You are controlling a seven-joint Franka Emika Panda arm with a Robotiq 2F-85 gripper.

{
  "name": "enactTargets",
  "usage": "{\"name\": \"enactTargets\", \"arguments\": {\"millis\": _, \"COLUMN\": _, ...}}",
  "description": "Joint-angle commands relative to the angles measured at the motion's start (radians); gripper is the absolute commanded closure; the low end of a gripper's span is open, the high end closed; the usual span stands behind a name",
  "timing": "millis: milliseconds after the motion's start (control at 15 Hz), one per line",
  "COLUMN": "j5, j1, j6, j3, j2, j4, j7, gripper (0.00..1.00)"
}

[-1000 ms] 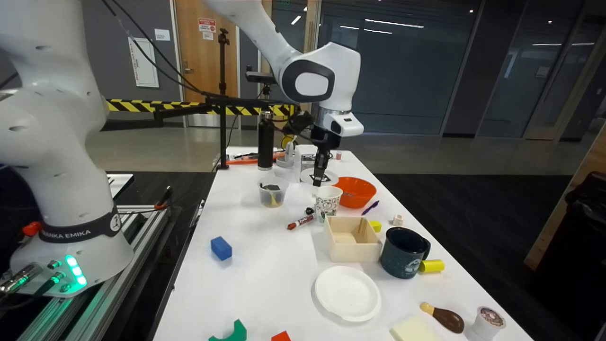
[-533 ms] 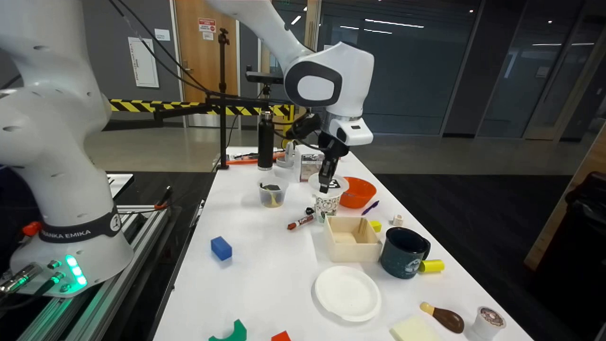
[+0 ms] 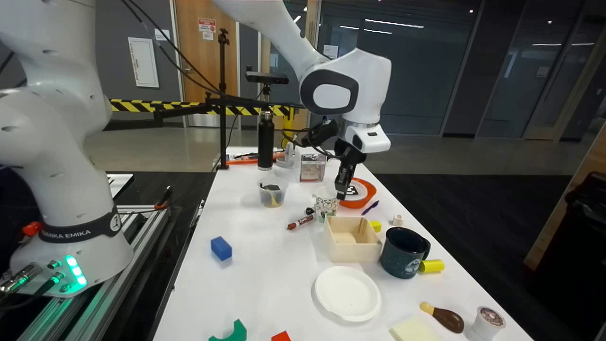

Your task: Remove the lid from the clear container.

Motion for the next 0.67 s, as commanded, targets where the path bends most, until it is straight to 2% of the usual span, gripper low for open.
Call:
{"name": "enactTargets", "arguments": {"millis": 0, "j5": 0.025, "j1": 0.009, "j6": 0.031, "j3": 0.001, "j2": 0.103, "j4": 0.083, "j7": 0.035, "gripper": 0.99}}
{"name": "enactTargets", "arguments": {"millis": 600, "j5": 0.045, "j1": -0.007, "j6": 0.033, "j3": -0.028, "j2": 0.219, "j4": 0.175, "j7": 0.084, "gripper": 0.99}}
